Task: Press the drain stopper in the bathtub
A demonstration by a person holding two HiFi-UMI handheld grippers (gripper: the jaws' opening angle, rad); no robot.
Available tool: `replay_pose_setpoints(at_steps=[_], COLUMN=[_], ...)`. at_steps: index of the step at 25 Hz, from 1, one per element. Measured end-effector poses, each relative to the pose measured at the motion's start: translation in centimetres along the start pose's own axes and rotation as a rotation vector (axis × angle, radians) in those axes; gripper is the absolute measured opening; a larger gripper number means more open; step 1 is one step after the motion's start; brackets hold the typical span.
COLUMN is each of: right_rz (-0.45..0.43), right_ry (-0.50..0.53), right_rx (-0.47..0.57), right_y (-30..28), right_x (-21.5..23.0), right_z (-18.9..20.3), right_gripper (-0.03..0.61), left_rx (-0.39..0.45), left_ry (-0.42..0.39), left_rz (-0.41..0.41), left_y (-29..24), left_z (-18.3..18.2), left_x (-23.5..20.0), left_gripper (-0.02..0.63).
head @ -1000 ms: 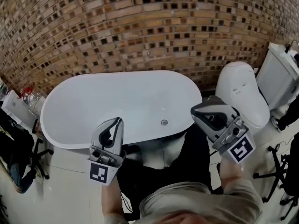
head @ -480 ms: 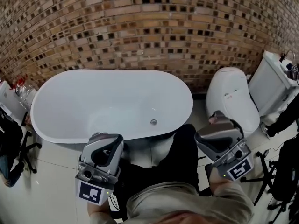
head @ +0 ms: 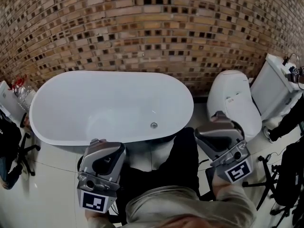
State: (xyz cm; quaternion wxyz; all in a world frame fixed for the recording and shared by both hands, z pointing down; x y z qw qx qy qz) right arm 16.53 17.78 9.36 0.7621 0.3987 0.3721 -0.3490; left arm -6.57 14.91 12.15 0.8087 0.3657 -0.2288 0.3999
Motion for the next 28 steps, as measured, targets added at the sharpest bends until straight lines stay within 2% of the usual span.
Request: replay_pose_setpoints(at_steps=[28], right_rz=[-0.025], right_ry=[0.029], right_rx=[-0.028], right_y=[-0.5], right_x=[-0.8], right_z=[0.8], right_gripper=[0.0], left_rx=[-0.025], left_ry=[-0.001], left_rz=[0.019], left_y=[-0.4], left_z=[1.0], left_x=[0.8], left_gripper=[0.003])
Point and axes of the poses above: the fingertips, and each gripper's own axes: y backward along the fingers, x to its right, z out of its underside, the point moved 6 cm from there along y, backward along the fingers
